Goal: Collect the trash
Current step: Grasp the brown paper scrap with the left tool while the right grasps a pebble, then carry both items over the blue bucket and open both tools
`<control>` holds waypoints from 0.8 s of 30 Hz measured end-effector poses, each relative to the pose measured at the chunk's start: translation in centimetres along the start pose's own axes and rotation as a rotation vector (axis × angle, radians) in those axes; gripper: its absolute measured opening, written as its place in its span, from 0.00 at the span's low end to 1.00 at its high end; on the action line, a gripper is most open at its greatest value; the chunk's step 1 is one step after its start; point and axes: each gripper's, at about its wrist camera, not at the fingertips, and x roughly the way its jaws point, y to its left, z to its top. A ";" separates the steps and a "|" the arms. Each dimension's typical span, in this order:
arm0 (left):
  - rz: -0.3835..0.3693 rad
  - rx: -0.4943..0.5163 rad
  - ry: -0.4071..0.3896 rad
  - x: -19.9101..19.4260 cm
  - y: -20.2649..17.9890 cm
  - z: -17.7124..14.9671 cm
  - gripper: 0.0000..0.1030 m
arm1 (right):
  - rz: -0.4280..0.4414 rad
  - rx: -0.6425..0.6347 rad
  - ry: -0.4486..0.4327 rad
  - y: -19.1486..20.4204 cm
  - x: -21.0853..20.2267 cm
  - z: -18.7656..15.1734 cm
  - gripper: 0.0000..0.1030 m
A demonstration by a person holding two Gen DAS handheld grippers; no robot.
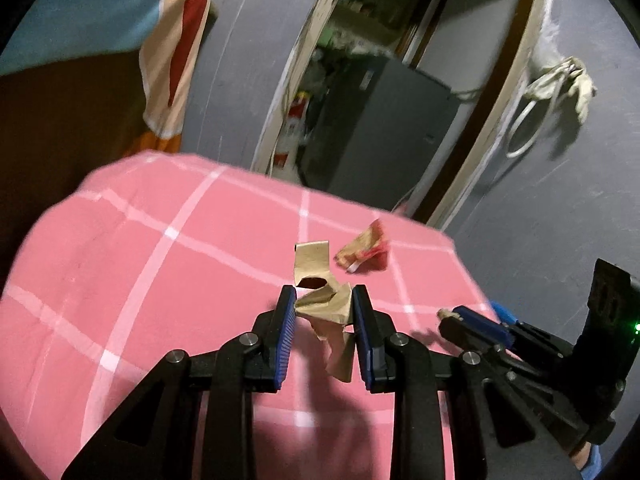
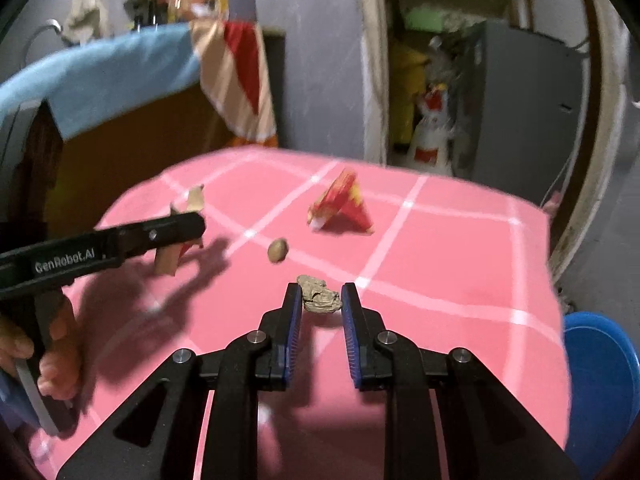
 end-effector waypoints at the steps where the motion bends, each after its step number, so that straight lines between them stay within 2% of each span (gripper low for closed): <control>1: -0.005 0.003 -0.021 -0.5 -0.5 -0.1 0.23 | -0.005 0.004 -0.023 -0.1 -0.6 0.0 0.18; 15: -0.072 0.137 -0.289 -5.4 -9.2 1.2 0.23 | -0.070 0.021 -0.413 -1.5 -11.1 1.8 0.18; 24: -0.146 0.222 -0.347 -5.7 -14.9 1.2 0.23 | -0.160 0.063 -0.542 -4.2 -16.1 1.3 0.18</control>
